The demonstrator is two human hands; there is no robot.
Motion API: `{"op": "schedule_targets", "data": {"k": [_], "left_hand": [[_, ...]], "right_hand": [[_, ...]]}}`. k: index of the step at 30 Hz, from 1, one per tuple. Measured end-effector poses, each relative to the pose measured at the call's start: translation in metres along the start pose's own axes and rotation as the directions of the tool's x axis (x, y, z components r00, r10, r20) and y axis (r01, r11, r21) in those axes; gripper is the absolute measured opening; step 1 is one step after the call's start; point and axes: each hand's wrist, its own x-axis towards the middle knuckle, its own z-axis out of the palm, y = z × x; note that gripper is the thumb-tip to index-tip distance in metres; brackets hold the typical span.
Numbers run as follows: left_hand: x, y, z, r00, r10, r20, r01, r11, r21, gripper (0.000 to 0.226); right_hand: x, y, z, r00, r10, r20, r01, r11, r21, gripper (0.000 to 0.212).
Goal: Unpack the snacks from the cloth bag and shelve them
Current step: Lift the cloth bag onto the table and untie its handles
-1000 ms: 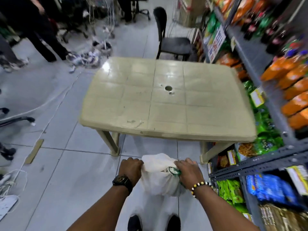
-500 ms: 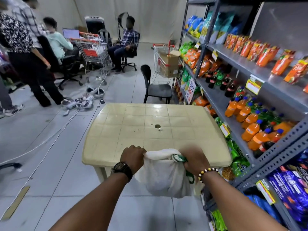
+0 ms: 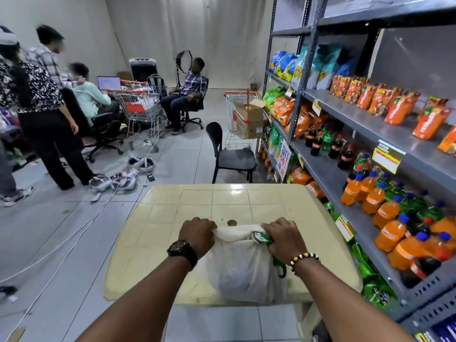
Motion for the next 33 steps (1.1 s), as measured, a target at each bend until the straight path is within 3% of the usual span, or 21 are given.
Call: {"op": "schedule_targets", "data": {"k": [8,12,17,20,23,25,27,30,33], "left_hand": [[0.058,-0.001,0.031,0.989,-0.144,0.025,0.144,0.989,-0.028,0.041],[0.076,-0.002,0.048,0.978,-0.181,0.103,0.184,0.983,-0.021,0.039],[0.099,-0.016,0.066,0.961,-0.234,0.146,0.241,0.970,-0.032,0.030],[0.108,-0.027,0.076,0.943,-0.254,0.217,0.272,0.961,-0.057,0.031],[0.115,-0.037,0.087,0.885,-0.257,0.389,0.285,0.958,-0.016,0.032],[0.122,-0.041,0.093,0.840,-0.201,0.503,0.244,0.970,-0.020,0.044],[0.129,-0.039,0.094,0.841,-0.062,0.537,0.157,0.978,-0.134,0.067],[0.145,-0.023,0.091,0.897,0.190,0.400,-0.008,0.909,-0.416,0.079],[0.162,-0.006,0.086,0.895,0.287,0.341,-0.057,0.832,-0.552,0.070]], "right_hand": [[0.065,0.039,0.036,0.993,-0.091,0.068,0.088,0.995,0.046,0.048],[0.086,0.051,0.061,0.984,-0.123,0.131,0.117,0.992,0.054,0.051],[0.117,0.049,0.091,0.986,-0.076,0.147,0.059,0.992,0.115,0.050],[0.131,0.048,0.102,0.971,-0.036,0.234,0.003,0.991,0.136,0.054],[0.137,0.047,0.110,0.949,-0.033,0.315,-0.020,0.986,0.164,0.052],[0.140,0.047,0.114,0.932,-0.011,0.363,-0.075,0.972,0.223,0.048],[0.140,0.047,0.116,0.931,0.047,0.362,-0.181,0.921,0.344,0.049],[0.137,0.042,0.113,0.921,0.128,0.368,-0.329,0.761,0.559,0.058],[0.130,0.035,0.109,0.899,0.167,0.406,-0.421,0.591,0.689,0.057]]}}
